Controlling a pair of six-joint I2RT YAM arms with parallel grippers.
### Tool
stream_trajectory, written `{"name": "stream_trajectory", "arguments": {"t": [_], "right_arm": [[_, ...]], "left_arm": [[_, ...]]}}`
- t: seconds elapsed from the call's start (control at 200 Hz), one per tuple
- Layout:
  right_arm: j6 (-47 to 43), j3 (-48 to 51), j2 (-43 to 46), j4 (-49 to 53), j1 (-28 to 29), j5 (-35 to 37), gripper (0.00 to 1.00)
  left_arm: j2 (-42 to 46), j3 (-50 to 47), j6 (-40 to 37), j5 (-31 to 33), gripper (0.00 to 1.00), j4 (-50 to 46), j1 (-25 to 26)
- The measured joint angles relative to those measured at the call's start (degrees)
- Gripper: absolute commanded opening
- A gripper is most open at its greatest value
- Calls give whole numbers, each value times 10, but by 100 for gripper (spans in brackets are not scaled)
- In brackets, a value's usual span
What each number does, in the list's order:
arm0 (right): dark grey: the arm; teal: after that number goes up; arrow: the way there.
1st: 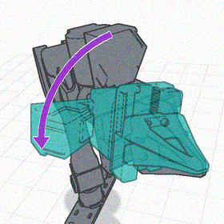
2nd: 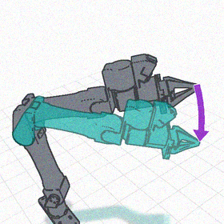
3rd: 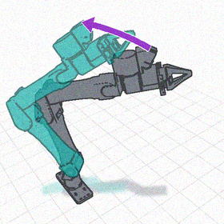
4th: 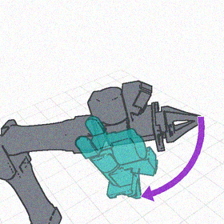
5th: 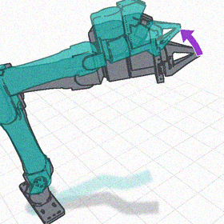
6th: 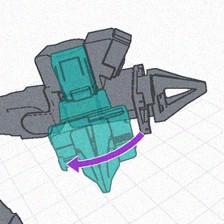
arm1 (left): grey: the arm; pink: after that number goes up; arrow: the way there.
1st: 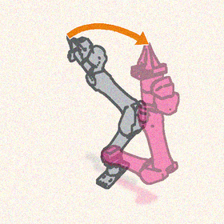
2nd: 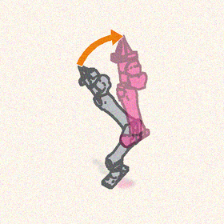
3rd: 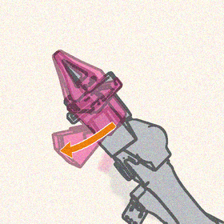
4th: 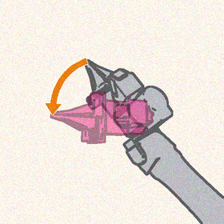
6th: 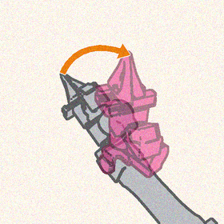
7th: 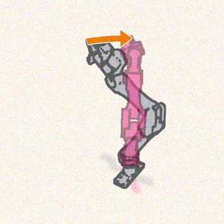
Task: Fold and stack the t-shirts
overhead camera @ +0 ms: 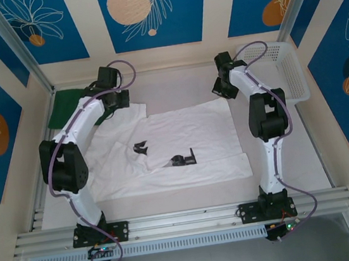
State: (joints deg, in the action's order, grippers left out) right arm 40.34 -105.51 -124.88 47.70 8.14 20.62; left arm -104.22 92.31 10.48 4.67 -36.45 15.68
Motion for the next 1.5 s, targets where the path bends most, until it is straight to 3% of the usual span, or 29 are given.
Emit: {"name": "stream_trajectory", "arguments": {"t": [0.535, 1.09, 1.27, 1.325, 1.37, 1.41, 1.455, 1.5], "right_arm": [[-27, 292, 266, -57, 0, -23, 0], [-39, 405, 342, -86, -22, -52, 0], [-40, 437, 359, -93, -26, -58, 0], [-40, 444, 363, -93, -26, -59, 0], [-40, 447, 365, -94, -26, -59, 0], [-40, 449, 366, -94, -26, -59, 1], [-40, 452, 366, -94, -26, -59, 10], [-36, 454, 366, -93, -27, -61, 23]], "left_arm": [[204, -164, -25, -14, 0, -51, -45], [335, -264, 30, 35, 0, -102, -57], [372, -296, 41, 35, 5, -118, -58], [382, -307, 49, 36, 10, -125, -58], [391, -318, 61, 40, 22, -127, -58], [402, -328, 78, 48, 24, -132, -58], [415, -339, 96, 66, 29, -141, -58], [430, -349, 123, 93, 45, -151, -58]]}}
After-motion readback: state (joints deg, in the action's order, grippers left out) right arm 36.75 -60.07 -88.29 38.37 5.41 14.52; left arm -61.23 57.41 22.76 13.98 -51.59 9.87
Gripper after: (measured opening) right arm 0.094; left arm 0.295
